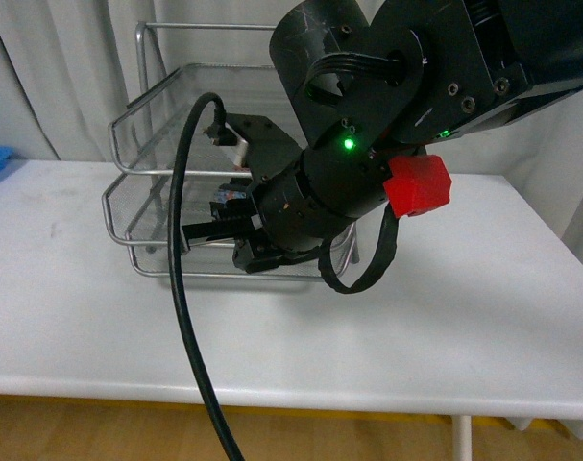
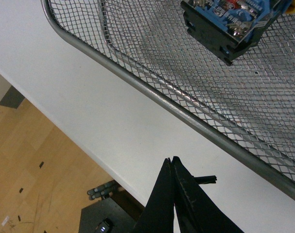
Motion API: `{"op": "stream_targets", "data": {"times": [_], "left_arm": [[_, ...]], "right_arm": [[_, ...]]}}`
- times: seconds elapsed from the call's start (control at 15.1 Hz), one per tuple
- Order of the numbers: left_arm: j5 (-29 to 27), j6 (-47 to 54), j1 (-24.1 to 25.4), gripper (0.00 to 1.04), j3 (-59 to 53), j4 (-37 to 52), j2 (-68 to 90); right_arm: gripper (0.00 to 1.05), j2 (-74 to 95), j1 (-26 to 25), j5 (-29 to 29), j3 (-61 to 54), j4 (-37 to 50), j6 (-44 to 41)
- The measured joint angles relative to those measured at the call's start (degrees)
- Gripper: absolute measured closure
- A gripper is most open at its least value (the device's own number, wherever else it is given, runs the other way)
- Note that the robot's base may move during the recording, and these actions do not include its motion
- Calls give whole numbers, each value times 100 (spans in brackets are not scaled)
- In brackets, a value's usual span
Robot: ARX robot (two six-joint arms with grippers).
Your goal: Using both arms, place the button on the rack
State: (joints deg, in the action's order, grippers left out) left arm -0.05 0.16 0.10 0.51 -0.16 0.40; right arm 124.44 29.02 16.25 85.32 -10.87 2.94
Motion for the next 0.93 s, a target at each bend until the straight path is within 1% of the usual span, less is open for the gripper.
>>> {"op": "stream_targets", "data": {"times": [0.13,0.33,0.46,0.93], "left_arm": [[0,0,0,7,0,0,0],[0,0,0,7,0,-2,0],[0,0,0,7,0,0,0],[0,0,0,7,0,-2,0]], "right_arm": [[103,11,-42,-7,17,-42,-13],[103,229,-208,-46,337,-208,-133],[103,424,-208,-149,514,-302,-166],[103,743,-365,-313,905,-131,-354]]}}
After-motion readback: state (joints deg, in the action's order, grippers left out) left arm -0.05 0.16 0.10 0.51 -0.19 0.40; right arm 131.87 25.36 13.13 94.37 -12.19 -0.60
